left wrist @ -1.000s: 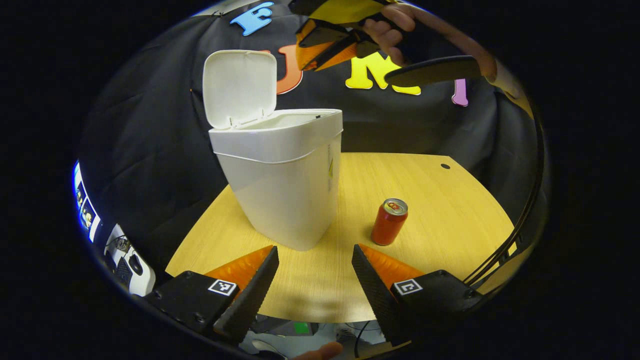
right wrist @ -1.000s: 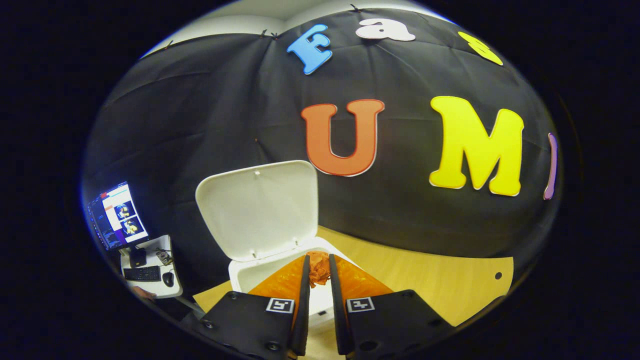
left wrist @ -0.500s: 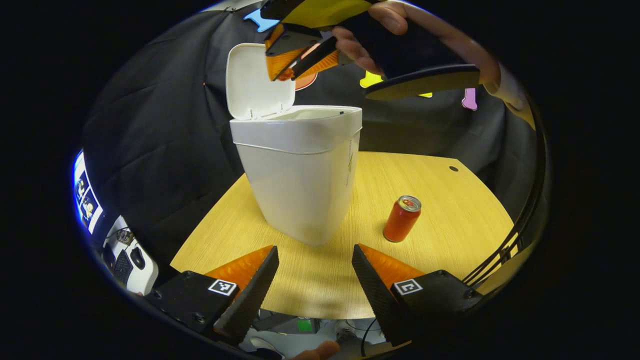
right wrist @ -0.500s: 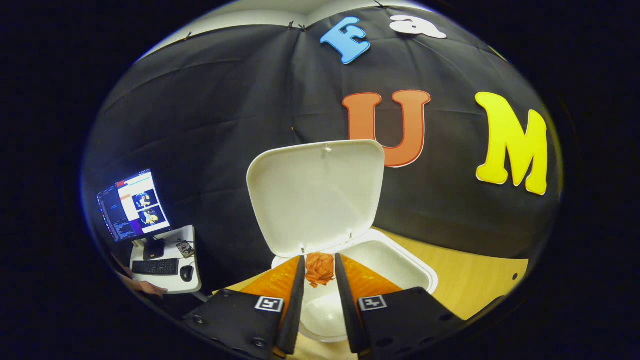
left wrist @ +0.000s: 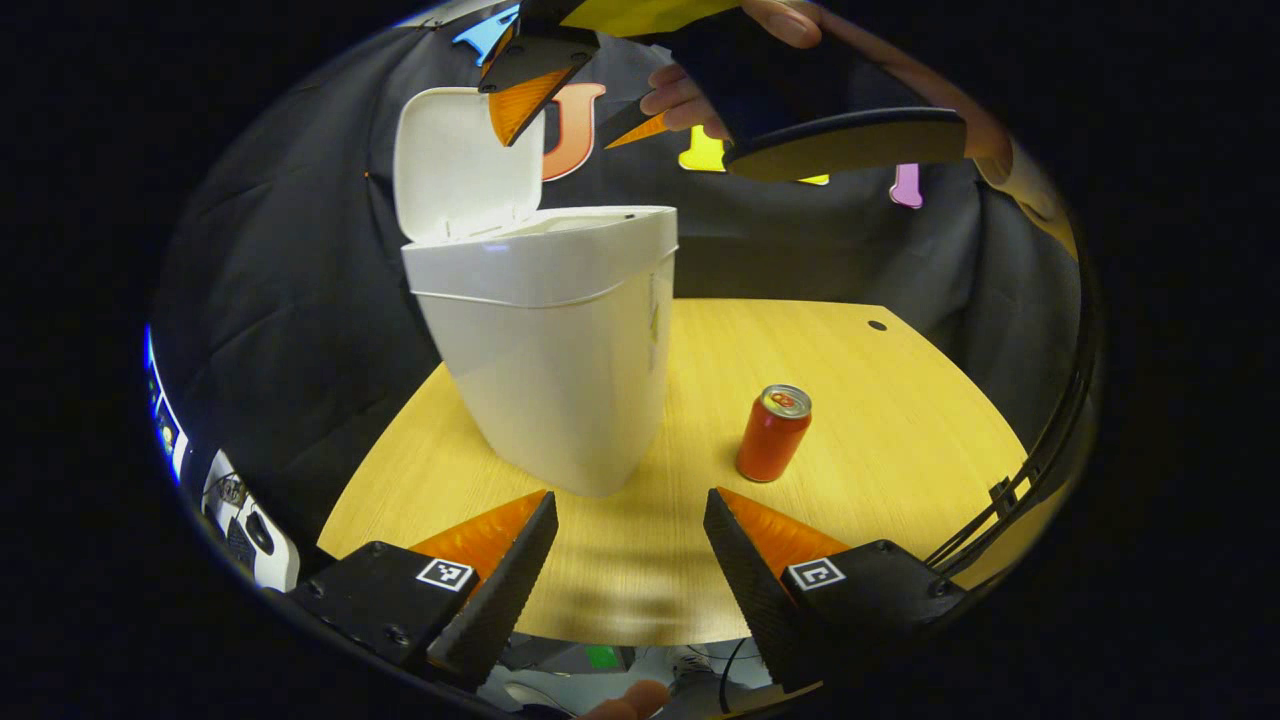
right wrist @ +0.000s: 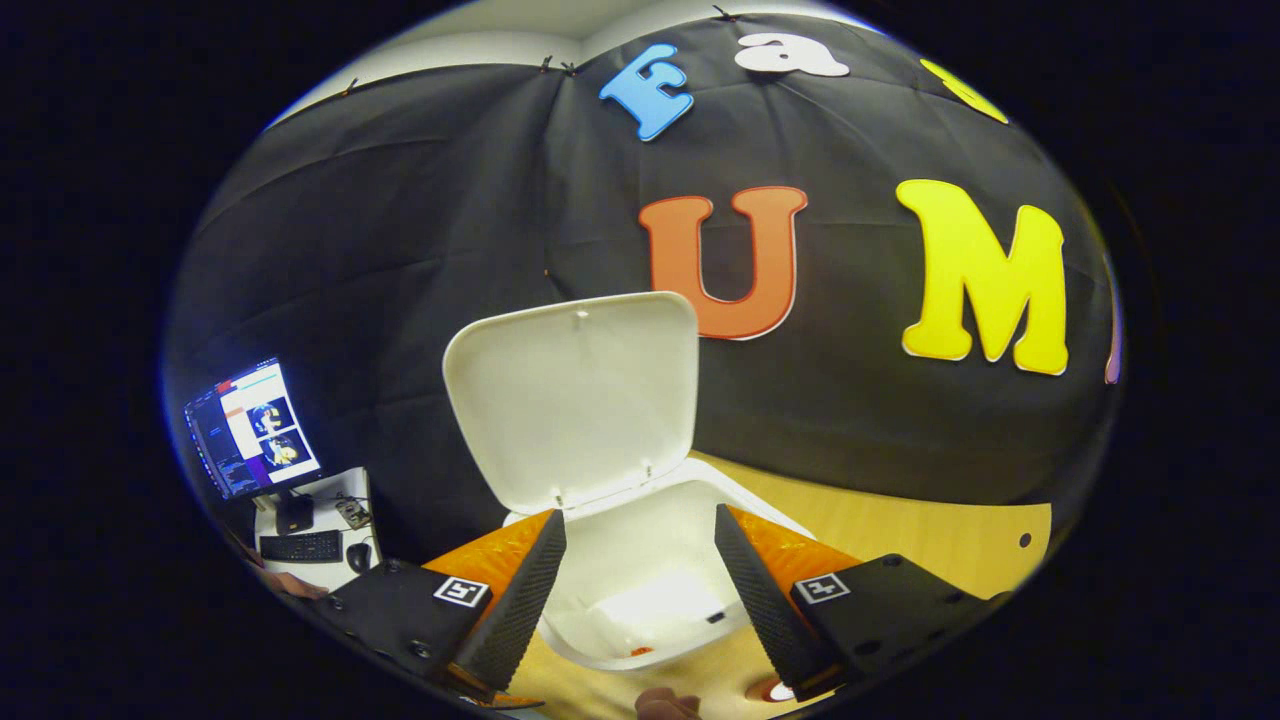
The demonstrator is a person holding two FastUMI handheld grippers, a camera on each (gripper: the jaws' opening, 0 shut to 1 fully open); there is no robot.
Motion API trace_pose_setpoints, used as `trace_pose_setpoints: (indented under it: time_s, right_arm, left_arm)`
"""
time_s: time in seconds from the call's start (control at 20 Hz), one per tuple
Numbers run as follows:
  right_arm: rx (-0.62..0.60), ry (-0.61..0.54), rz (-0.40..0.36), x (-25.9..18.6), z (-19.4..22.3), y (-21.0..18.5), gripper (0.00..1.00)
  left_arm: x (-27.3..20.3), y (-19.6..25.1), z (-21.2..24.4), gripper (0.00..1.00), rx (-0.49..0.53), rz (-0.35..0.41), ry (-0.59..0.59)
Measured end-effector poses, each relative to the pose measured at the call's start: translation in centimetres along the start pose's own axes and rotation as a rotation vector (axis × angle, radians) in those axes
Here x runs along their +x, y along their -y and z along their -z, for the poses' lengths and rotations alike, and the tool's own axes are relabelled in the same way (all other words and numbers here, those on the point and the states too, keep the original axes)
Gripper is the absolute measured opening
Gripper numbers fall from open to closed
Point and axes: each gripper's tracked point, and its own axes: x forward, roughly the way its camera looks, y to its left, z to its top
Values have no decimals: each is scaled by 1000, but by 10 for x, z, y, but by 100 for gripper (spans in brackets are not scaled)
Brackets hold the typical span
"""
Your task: Press the lid of the desktop garbage bin to open it, pick up the crumpled paper on the desktop and throw it into the bin, then pick up the pop can on the desktop and drop it into the bin, and finally close the garbage bin lid.
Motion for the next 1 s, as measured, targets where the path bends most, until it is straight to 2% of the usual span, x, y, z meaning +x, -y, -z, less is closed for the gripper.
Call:
trace_pose_setpoints:
  time_s: [0.3,0.45,0.55,0.75,1.0]
  right_arm:
    - [56,-22,195,-38,19,109,94]
    - [109,-72,289,-62,43,163,95]
    - [151,-97,340,-80,57,192,95]
    - [152,-127,438,-121,76,240,95]
    - [173,-150,517,-152,92,280,95]
  left_arm:
    - [34,49,-6,98,52,110,-4]
    - [52,82,1,98,71,193,-39]
    - [66,94,-1,98,93,214,-41]
    - [88,118,1,98,107,254,-49]
    - [116,130,4,98,95,266,-77]
